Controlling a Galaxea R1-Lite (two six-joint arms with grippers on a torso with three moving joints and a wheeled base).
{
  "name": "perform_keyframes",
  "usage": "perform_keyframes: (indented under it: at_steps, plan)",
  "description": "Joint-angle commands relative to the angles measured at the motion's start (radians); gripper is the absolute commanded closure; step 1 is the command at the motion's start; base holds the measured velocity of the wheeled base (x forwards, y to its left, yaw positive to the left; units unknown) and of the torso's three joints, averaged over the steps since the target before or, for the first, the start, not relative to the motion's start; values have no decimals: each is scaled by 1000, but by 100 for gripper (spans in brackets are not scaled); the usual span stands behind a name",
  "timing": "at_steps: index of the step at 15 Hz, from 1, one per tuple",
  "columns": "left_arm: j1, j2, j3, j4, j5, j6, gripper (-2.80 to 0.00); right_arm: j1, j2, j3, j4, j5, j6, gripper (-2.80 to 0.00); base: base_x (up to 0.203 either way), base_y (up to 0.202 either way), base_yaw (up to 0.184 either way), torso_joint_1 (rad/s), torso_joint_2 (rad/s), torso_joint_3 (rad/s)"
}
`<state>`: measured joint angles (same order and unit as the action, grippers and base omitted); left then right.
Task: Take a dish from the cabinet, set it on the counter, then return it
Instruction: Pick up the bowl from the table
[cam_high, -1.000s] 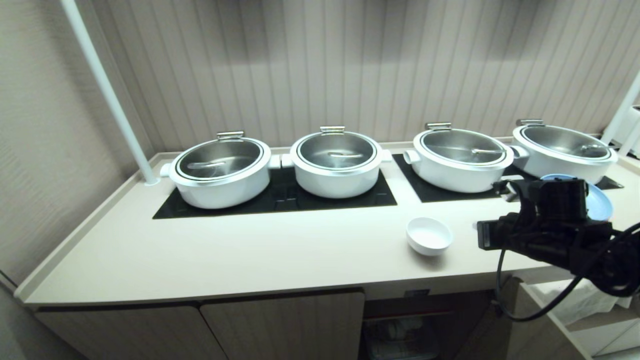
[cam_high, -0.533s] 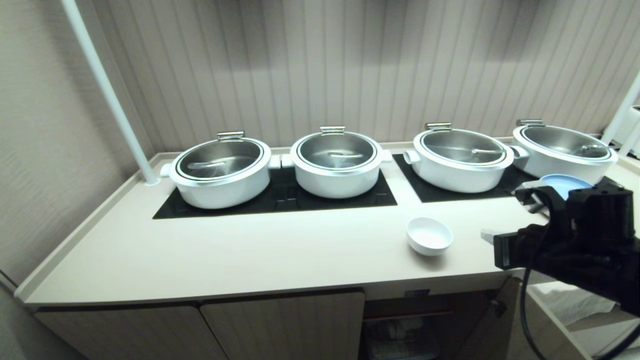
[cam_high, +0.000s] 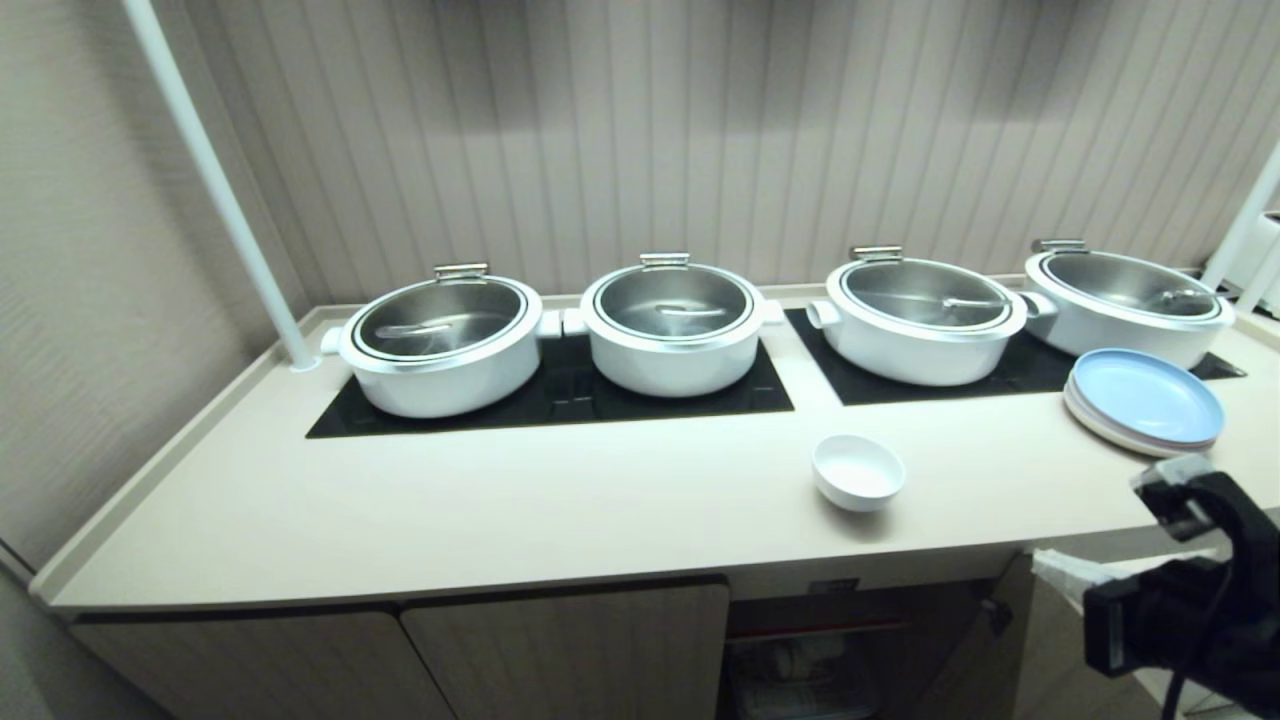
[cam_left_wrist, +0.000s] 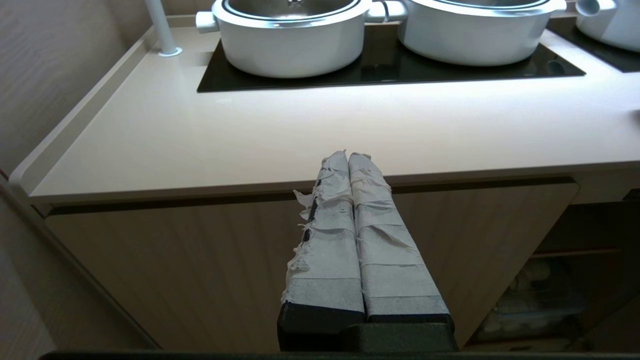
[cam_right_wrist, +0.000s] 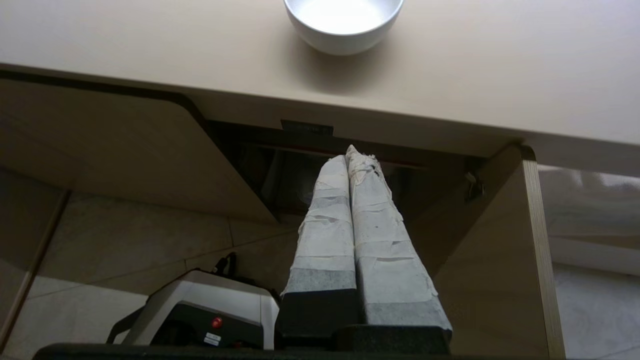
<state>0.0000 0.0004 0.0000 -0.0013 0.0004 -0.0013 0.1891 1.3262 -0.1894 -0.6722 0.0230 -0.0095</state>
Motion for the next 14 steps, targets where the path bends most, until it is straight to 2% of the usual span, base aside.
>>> perform_keyframes:
  at_steps: [1, 4, 7, 9, 12, 14]
  plan:
    - [0, 0, 0, 0, 0, 0, 0, -27, -78, 60, -3, -1, -1, 0, 0, 0, 0, 0, 0, 0]
    - [0, 0, 0, 0, 0, 0, 0, -111, -138, 148, 0, -2, -3, 0, 0, 0, 0, 0, 0, 0]
    - [0, 0, 0, 0, 0, 0, 0, -148, -246, 187, 51, -4, -1, 0, 0, 0, 0, 0, 0, 0]
    - [0, 0, 0, 0, 0, 0, 0, -153, -391, 188, 161, -5, 1, 0, 0, 0, 0, 0, 0, 0]
    - [0, 0, 0, 0, 1, 0, 0, -154, -640, 189, 415, -4, -1, 0, 0, 0, 0, 0, 0, 0]
    - [0, 0, 0, 0, 0, 0, 0, -155, -739, 189, 548, -5, -2, 0, 0, 0, 0, 0, 0, 0]
